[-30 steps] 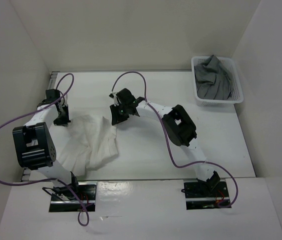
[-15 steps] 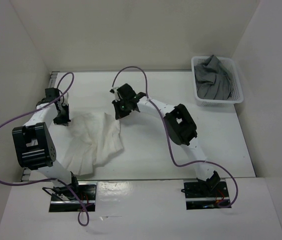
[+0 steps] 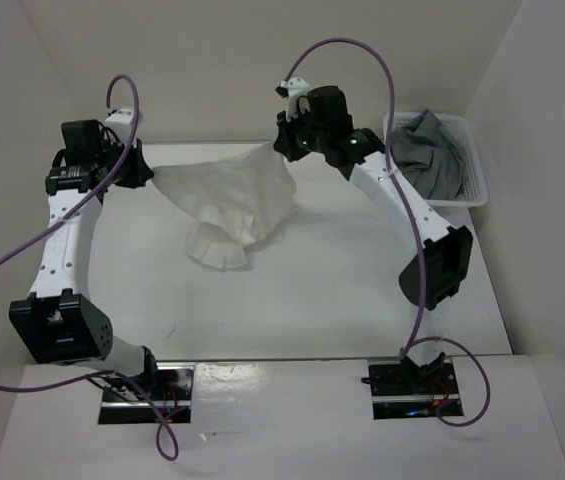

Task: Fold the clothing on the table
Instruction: Flatten the skirt out

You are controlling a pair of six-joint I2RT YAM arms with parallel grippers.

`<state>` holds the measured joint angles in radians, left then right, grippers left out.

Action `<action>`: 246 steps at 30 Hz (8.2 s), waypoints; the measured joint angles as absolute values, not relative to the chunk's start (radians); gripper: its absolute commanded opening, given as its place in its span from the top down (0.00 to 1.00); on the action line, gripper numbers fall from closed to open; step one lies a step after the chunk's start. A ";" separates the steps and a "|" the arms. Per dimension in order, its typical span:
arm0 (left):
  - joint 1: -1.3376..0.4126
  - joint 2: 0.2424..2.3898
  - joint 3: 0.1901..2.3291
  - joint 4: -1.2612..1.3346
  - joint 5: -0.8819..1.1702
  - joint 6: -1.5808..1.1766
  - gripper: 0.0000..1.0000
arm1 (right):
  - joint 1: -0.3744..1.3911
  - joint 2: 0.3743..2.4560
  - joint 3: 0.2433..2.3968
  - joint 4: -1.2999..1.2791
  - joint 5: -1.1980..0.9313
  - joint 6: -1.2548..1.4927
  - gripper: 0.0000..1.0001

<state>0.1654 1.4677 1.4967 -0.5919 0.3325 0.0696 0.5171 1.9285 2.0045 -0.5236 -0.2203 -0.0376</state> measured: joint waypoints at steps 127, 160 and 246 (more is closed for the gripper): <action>0.236 1.839 1.768 -0.634 0.303 0.071 0.01 | 0.494 2.035 1.993 -0.597 0.007 -0.150 0.02; 0.405 1.114 1.064 -0.697 0.146 0.052 0.00 | 0.745 2.767 2.711 -0.733 0.290 0.291 0.02; 0.405 1.228 1.080 -0.674 0.281 0.082 0.00 | 0.442 1.829 1.554 -0.509 -0.020 -0.133 0.02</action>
